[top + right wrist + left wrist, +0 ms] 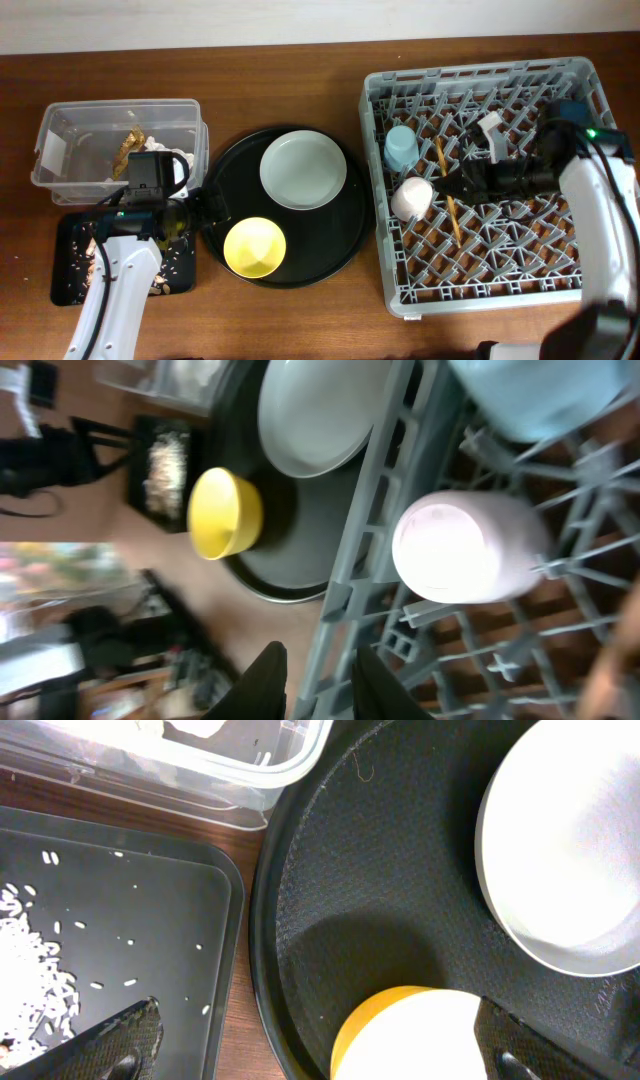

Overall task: Sort waste into correct bins and load items into the dishwasher rack
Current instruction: 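Place the pink cup upside down in the dish rack, then reach the right gripper to the yellow bowl and grasp its rim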

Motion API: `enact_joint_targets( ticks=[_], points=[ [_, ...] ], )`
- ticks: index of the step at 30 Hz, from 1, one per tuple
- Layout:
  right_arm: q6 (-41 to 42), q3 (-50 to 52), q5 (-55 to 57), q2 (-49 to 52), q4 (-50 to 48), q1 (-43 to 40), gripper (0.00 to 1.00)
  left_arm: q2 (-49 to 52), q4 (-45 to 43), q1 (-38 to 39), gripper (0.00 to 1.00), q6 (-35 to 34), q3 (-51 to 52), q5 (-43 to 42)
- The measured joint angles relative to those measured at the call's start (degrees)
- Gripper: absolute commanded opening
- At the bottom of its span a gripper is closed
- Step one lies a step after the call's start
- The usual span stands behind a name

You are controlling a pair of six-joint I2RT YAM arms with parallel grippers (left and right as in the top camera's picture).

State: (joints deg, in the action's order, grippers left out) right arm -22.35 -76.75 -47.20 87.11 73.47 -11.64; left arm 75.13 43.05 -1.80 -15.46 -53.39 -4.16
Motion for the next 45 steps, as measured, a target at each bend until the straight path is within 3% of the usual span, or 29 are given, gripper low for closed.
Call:
enact_joint_targets(
  ticks=[3, 8, 18, 24, 30, 39, 41, 45],
  points=[
    [5.8, -0.5, 5.8, -6.5, -3.3, 5.6, 0.24, 0.0, 0.0, 0.0, 0.99, 0.0, 0.0, 0.0],
    [13.6, -0.9, 16.3, -13.2, -7.4, 21.9, 0.24, 0.0, 0.0, 0.0, 0.99, 0.0, 0.0, 0.0],
    [26.2, -0.9, 33.3, -6.0, -19.7, 56.7, 0.25, 0.0, 0.0, 0.0, 0.99, 0.0, 0.0, 0.0],
    [28.3, -0.6, 36.2, 4.0, -26.8, 64.6, 0.25, 0.0, 0.0, 0.0, 0.99, 0.0, 0.0, 0.0],
    [28.6, -0.5, 37.2, 12.1, -30.8, 66.5, 0.25, 0.0, 0.0, 0.0, 0.99, 0.0, 0.0, 0.0],
    [28.7, 0.0, 37.6, 13.8, -34.6, 66.6, 0.25, 0.0, -0.4, 0.0, 0.99, 0.0, 0.0, 0.9],
    [28.7, 0.0, 37.9, 13.8, -35.3, 66.9, 0.25, 0.0, -1.9, 0.0, 0.99, 0.0, 0.0, 9.3],
    [28.6, 0.1, 38.2, 13.9, -36.8, 67.7, 0.25, 0.0, -0.5, -0.6, 0.99, 0.0, 0.0, 37.6]
  ],
)
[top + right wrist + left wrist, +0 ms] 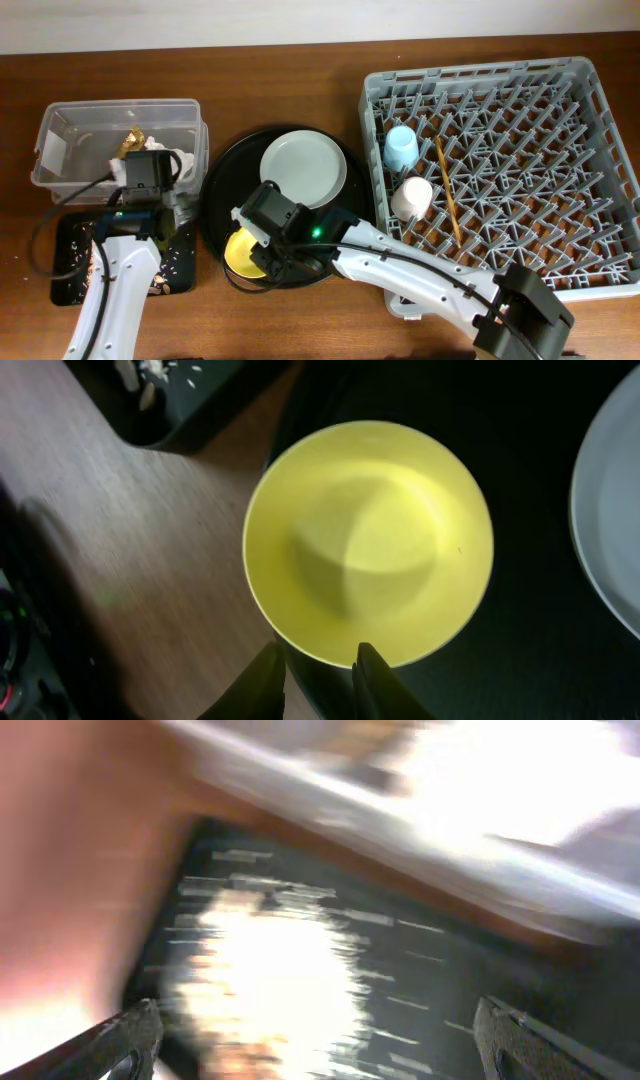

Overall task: Sort waste into correct bins and load items into the dishwasher rack
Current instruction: 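Reach the right gripper to the yellow bowl and grasp its rim, then carry the yellow bowl into the dish rack and set it down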

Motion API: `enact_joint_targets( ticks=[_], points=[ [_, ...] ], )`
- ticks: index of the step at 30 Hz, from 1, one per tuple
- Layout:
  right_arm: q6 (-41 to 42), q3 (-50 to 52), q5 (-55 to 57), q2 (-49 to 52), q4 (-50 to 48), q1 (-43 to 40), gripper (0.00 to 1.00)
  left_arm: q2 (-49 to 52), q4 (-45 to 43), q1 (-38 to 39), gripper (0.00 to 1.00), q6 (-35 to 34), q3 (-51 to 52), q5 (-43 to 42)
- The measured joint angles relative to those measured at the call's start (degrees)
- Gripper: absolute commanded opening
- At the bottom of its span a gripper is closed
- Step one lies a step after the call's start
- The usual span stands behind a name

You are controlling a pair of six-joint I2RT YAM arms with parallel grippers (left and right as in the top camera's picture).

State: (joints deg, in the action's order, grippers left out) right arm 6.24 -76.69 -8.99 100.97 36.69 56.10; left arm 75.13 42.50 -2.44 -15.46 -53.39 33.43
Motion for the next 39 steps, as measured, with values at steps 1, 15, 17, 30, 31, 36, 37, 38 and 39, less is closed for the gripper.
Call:
enact_joint_targets(
  ticks=[1, 15, 17, 30, 31, 36, 37, 38, 39],
  points=[
    [0.0, 0.0, 0.0, 0.0, -0.6, 0.1, 0.25, 0.0, 0.7, -0.3, 0.99, 0.0, 0.0, 6.6],
    [-0.7, 0.2, 0.2, 5.4, -11.5, 5.0, 0.35, 0.0, 1.1, -2.3, 0.99, 0.0, 0.0, 4.1],
    [-0.9, 0.3, 0.2, 7.9, -12.4, 5.9, 0.35, 0.0, 1.2, -2.3, 0.99, 0.0, 0.0, 0.9],
    [-4.2, 0.6, 2.1, 12.8, -11.9, 6.2, 0.04, 0.0, 1.2, -2.3, 0.99, 0.0, 0.0, -4.6],
    [-4.5, 0.6, 2.3, 12.6, -11.9, 6.2, 0.04, 0.0, 1.2, -2.3, 0.99, 0.0, 0.0, -4.6],
    [-4.7, -0.1, 2.8, 7.9, -4.1, 5.8, 0.04, 0.0, 1.2, -2.3, 0.99, 0.0, 0.0, -4.6],
    [-4.6, -0.4, 2.6, 5.8, -1.4, 5.5, 0.04, 0.0, 1.2, -2.3, 0.99, 0.0, 0.0, -4.6],
    [-4.4, -0.8, 2.5, 3.1, 1.7, 5.0, 0.04, 0.0, 1.2, -2.3, 0.99, 0.0, 0.0, -4.7],
    [-3.8, -1.2, 2.3, -2.7, 5.7, 3.5, 0.04, 0.0, 1.2, -2.3, 0.99, 0.0, 0.0, -4.7]
  ],
)
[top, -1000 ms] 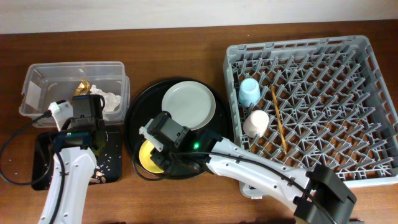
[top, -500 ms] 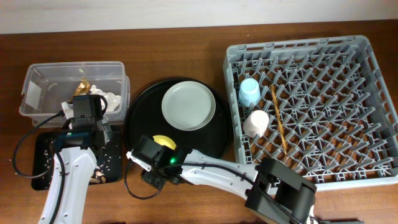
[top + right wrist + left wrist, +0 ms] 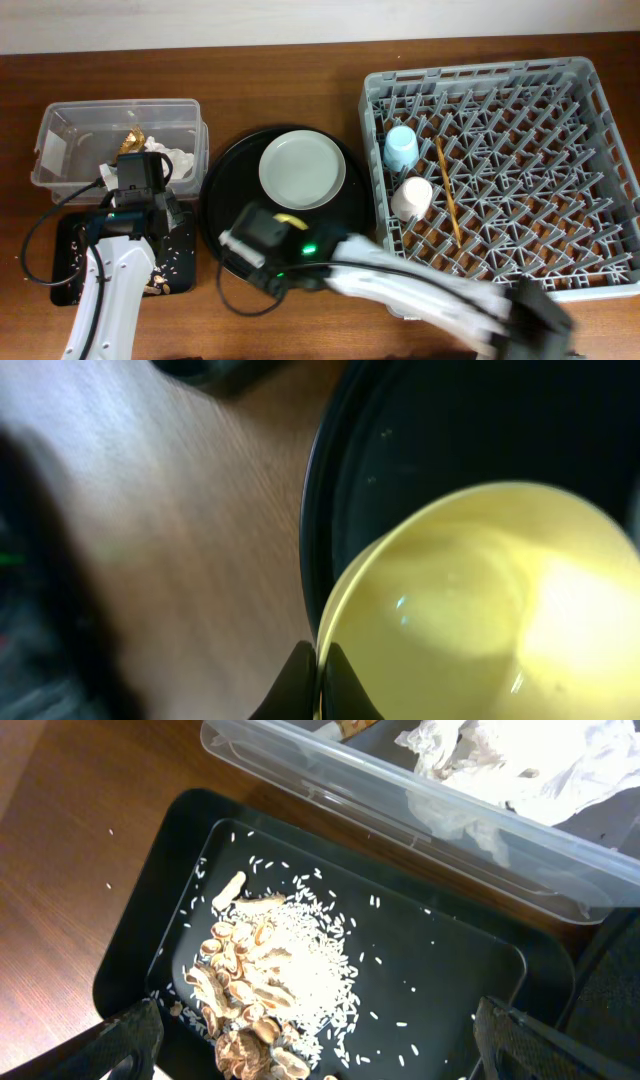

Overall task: Sort waste into correct bins and load items into the dishwasher rack
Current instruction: 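Carry the yellow bowl into the dish rack and set it down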

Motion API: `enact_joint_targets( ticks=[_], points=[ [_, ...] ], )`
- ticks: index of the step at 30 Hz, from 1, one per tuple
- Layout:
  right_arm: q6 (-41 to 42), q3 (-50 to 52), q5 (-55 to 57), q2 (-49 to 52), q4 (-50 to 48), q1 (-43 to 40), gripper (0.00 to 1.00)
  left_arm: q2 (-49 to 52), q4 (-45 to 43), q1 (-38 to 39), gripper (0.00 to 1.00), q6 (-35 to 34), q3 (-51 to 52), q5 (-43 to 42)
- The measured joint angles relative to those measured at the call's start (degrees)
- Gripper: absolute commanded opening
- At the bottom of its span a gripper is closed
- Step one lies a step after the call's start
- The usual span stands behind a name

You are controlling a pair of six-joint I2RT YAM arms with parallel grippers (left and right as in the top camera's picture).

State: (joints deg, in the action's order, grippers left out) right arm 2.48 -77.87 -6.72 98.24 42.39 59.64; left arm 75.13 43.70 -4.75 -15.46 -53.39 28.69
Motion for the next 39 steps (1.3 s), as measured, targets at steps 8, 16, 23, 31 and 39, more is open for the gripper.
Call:
enact_joint_targets(
  ticks=[8, 16, 23, 31, 39],
  points=[
    [0.0, -2.0, -12.0, -28.1, 18.9, -22.9, 0.04, 0.0, 0.0, 0.0, 0.99, 0.0, 0.0, -0.2],
    [-14.1, -1.9, -45.2, -30.5, 28.6, -57.8, 0.04, 0.0, 0.0, -0.1, 0.99, 0.0, 0.0, -0.2],
    [-22.5, -1.9, -73.0, -11.4, 10.2, -72.3, 0.09, 0.0, 0.1, -0.1, 0.99, 0.0, -0.1, -0.3],
    [0.2, -1.4, -79.4, 13.8, -41.7, -73.5, 0.09, 0.0, 0.0, -0.1, 0.99, 0.0, -0.1, -0.3],
    [23.0, -1.3, -80.5, 18.1, -63.9, -76.3, 0.09, 0.0, 0.0, -0.1, 0.99, 0.0, -0.1, -0.3]
  ],
)
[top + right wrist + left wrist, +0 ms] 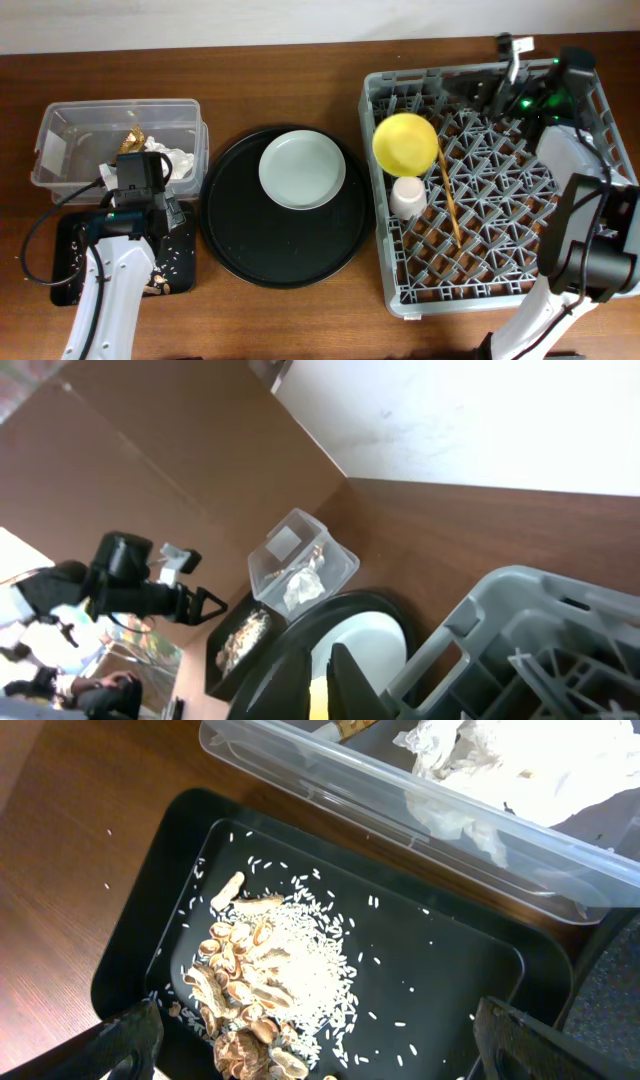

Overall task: Sort waste into correct bins and load items into the dishwasher rack
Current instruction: 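Carry the yellow bowl into the dish rack and set it down, then release the yellow bowl and move the right gripper over the rack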

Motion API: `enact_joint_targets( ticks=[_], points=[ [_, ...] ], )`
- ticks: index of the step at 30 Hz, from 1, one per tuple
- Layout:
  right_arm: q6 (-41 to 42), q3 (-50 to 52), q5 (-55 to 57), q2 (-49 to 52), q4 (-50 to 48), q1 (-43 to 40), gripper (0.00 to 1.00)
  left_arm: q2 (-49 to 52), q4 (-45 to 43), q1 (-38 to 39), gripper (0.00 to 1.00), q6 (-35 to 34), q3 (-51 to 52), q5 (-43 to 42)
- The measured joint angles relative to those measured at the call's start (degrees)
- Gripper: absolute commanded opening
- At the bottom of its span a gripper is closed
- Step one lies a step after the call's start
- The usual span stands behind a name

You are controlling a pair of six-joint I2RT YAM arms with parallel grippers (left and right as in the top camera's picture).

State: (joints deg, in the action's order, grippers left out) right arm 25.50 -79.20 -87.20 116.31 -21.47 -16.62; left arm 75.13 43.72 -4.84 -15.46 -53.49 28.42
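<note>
A yellow bowl (405, 142) hangs tilted over the left part of the grey dishwasher rack (381, 262), and my right gripper (322, 685) is shut on its rim; a yellow sliver shows between the fingers. The bowl covers the spot beside the pale cup (408, 196) and the chopstick (448, 195). A white plate (302, 170) lies on the round black tray (280, 245). My left gripper (320, 1050) is open over the black rectangular tray (450, 975), which holds rice and shells (265, 985).
A clear plastic bin (60, 135) with crumpled paper (520, 770) and a brown scrap stands at the back left, touching the rectangular tray. The right arm reaches in over the rack's far right corner.
The right gripper held the yellow bowl's rim on the round tray; now it holds the bowl over the rack's left side. The left gripper has not moved.
At first the right gripper was in the rack by the pale cup and the bowl sat on the round tray. Then it was above the bowl, then shut on its rim. Meanwhile the left gripper went from the round tray to the rice tray. The bowl now hangs over the rack.
</note>
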Motion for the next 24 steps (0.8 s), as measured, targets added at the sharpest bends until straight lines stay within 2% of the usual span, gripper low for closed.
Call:
enact_joint_targets(
  ticks=[7, 10, 14, 17, 18, 19, 23, 24],
  points=[
    [20.0, 0.0, 2.7, -4.8, -14.9, 1.3, 0.11, 0.0, 0.0, 0.0, 0.99, 0.0, 0.0, 0.0],
    [24.8, 0.0, 7.4, -8.3, -13.3, 2.1, 0.11, 0.0, 0.0, 0.0, 0.99, 0.0, 0.0, 0.0],
    [27.4, -0.3, 16.3, -10.6, -3.3, 2.3, 0.1, 0.0, 0.0, 0.0, 0.99, 0.0, 0.0, 0.0],
    [23.8, -0.8, 26.1, -11.9, 14.4, 2.5, 0.1, 0.0, 0.0, 0.0, 0.99, 0.0, 0.0, 0.0],
    [20.7, -0.7, 30.0, -13.0, 21.3, 2.7, 0.1, 0.0, -0.1, 0.0, 0.99, 0.0, 0.0, 0.0],
    [13.4, -0.2, 38.7, -16.2, 33.1, 3.7, 0.1, 0.0, 0.1, 0.0, 0.99, 0.0, 0.0, 0.0],
    [-1.0, -0.1, 57.2, -24.8, 44.9, 8.7, 0.13, 0.0, 0.1, 0.0, 0.99, 0.0, 0.0, 0.0],
    [-4.5, -0.1, 61.3, -27.7, 46.4, 10.8, 0.18, 0.0, 0.1, 0.0, 0.99, 0.0, 0.0, 0.0]
  ],
)
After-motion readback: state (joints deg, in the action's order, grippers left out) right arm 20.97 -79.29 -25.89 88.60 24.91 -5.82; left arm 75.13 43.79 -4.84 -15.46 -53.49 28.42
